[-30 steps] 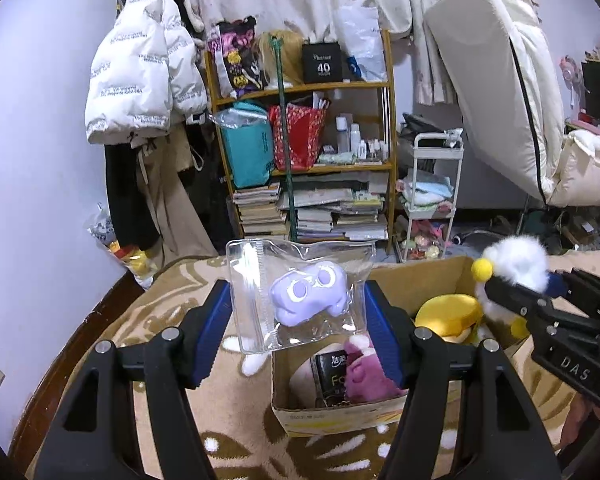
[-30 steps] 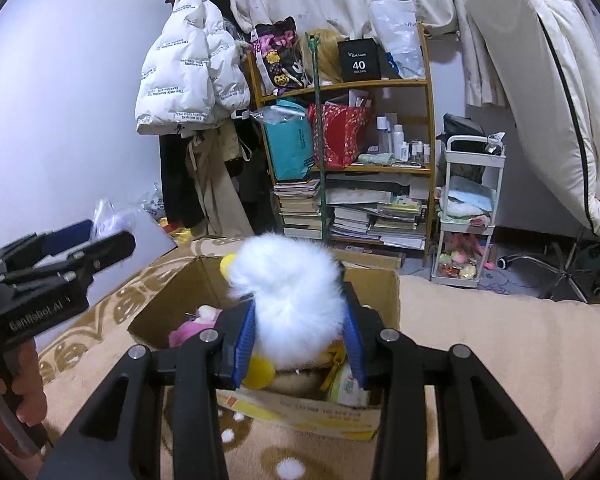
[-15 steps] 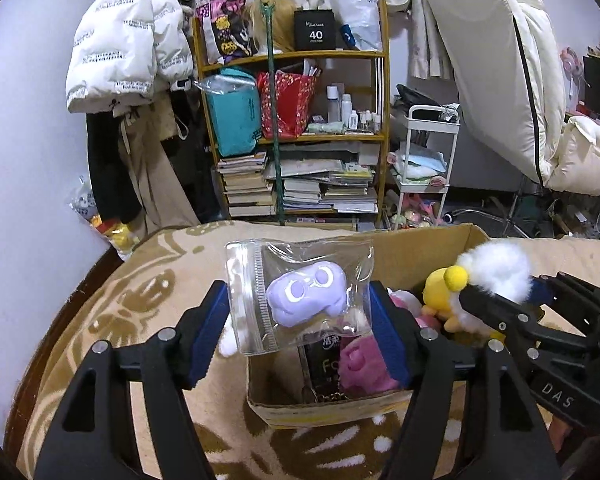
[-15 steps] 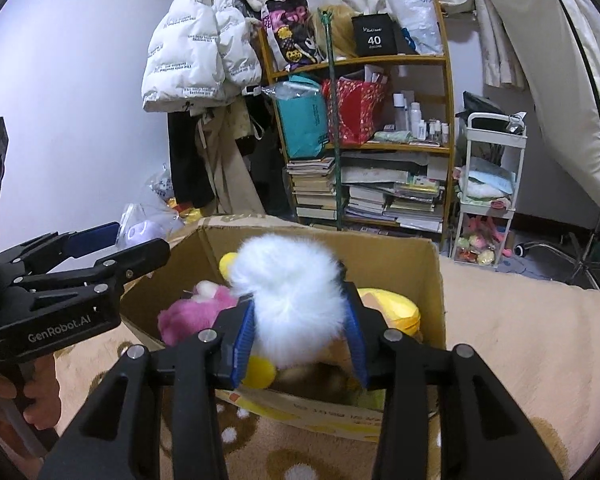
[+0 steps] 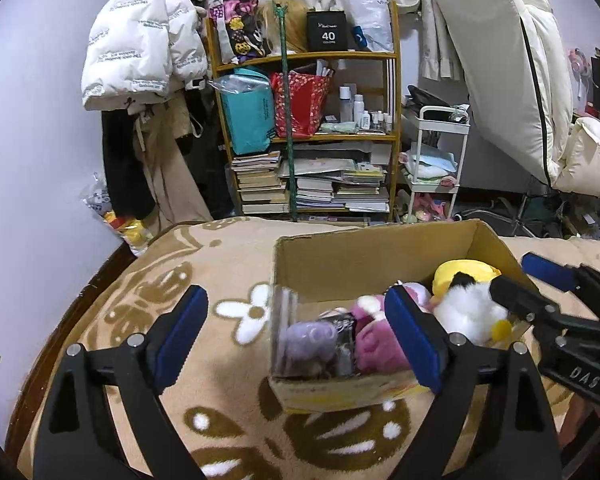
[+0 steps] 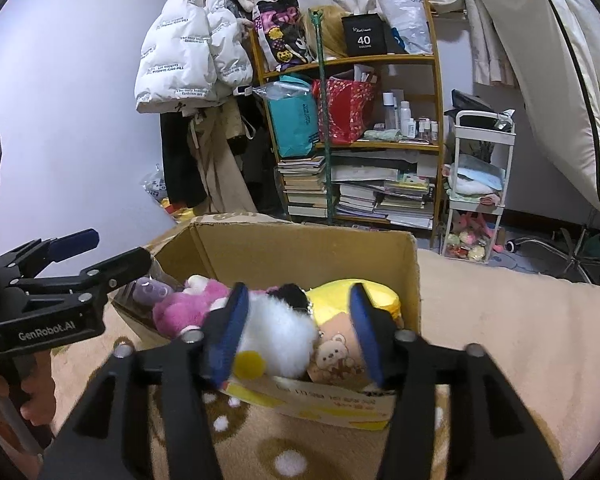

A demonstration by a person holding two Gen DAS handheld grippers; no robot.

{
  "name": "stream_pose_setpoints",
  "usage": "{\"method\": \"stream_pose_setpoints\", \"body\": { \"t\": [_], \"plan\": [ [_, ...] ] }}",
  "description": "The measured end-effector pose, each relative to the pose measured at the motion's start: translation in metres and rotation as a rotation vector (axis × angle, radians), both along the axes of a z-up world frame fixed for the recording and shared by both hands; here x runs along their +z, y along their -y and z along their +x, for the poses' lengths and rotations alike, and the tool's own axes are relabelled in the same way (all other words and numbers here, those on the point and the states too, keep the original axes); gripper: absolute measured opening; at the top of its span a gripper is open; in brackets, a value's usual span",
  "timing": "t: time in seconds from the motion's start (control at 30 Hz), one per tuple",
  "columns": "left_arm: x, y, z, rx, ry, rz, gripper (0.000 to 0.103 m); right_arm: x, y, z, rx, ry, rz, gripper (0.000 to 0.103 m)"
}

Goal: Organize soft objects

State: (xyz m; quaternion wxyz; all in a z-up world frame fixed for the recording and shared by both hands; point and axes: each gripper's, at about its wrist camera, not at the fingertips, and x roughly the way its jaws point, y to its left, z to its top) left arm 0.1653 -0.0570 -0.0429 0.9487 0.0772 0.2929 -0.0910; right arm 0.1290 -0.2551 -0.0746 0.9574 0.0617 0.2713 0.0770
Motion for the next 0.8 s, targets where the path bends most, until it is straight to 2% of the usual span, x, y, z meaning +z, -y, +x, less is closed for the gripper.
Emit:
{"method": "stream_pose_setpoints", "body": {
  "t": [0.1,0.13,0.27,0.33,0.37,0.4,0.47,0.67,0.8],
  "plan": [
    [0.008,-0.007,-0.011,0.025,0.029,0.025,0.089,0.006,0.001,-0.008,-0.013,0.008,0.012,0.071],
    [0.010,-0.009,-0.014,0.031,0.036,0.028,0.089,0.008,0.001,-0.010,-0.016,0.006,0.015,0.077],
    [0.026,-0.022,-0.029,0.047,0.047,0.012,0.092,0.021,-0.001,-0.025,-0.013,0.024,0.031,0.087],
    [0.035,-0.027,-0.036,0.054,0.058,0.008,0.092,0.028,-0.004,-0.032,-0.005,0.035,0.024,0.099],
    [0.039,-0.030,-0.039,0.057,0.065,0.005,0.092,0.034,-0.007,-0.037,-0.003,0.043,0.007,0.101],
    [0.044,-0.033,-0.044,0.057,0.074,-0.002,0.093,0.039,-0.009,-0.042,-0.001,0.053,-0.005,0.102],
    [0.052,-0.038,-0.053,0.058,0.080,-0.012,0.103,0.049,-0.012,-0.052,-0.004,0.076,-0.020,0.103],
    [0.060,-0.045,-0.084,0.045,0.082,0.033,0.103,0.075,-0.014,-0.079,-0.024,0.113,-0.016,0.103],
    [0.069,-0.053,-0.108,0.058,0.095,0.004,0.103,0.090,-0.015,-0.096,-0.033,0.142,-0.028,0.103]
  ]
}}
